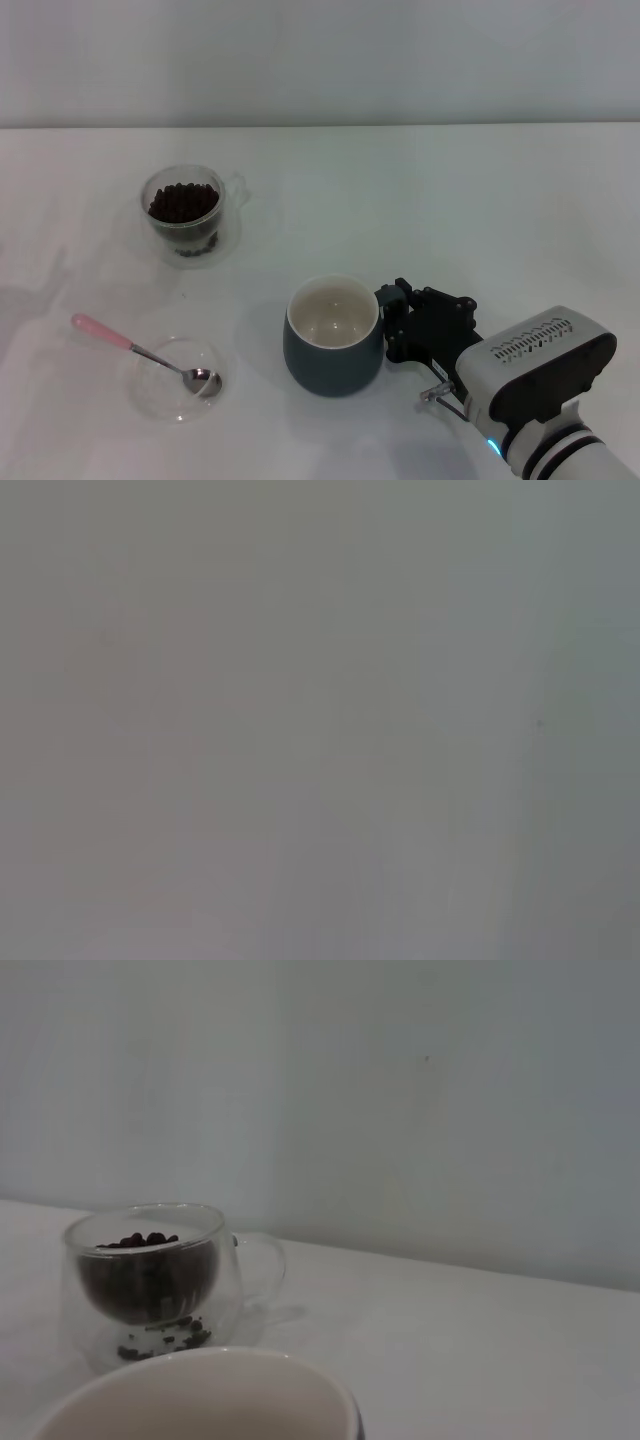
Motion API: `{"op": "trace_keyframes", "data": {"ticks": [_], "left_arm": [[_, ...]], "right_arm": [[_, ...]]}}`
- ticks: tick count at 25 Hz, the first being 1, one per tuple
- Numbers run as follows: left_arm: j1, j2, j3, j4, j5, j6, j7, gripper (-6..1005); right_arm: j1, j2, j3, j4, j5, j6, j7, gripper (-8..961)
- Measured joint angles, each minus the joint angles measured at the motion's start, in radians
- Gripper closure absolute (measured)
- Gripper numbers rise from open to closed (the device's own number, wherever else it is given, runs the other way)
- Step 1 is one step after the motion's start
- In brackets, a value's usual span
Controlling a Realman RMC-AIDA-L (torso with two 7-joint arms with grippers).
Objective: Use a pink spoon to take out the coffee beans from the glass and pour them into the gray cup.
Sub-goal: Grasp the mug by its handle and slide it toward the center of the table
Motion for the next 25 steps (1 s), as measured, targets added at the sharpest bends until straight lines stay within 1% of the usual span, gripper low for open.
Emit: {"op": "trace_keyframes", "data": {"ticks": [10,15,21,25], "left_arm": [[0.005,0.0,-0.004,0.0,0.0,0.001,0.0,149],[0.009,0.001,-0.004,0.0,0.0,0.001,0.0,149],[0.01,0.002,-0.004,0.004,0.0,-0.002,0.0,149],[0.01,0.002,-0.004,0.006,0.0,-0.004,0.0,150]], "right_arm": [[0.002,0.0,-0.007,0.001,-0.002,0.002,0.004,765],[-0.003,-0.006,-0.014,0.002,-0.021,0.002,0.009,532],[-0.011,-0.012,-0.008,-0.006,-0.023,0.003,0.009,421],[-0.014,-0.019,-0.009,-0.007,-0.024,0.003,0.011,255]]}}
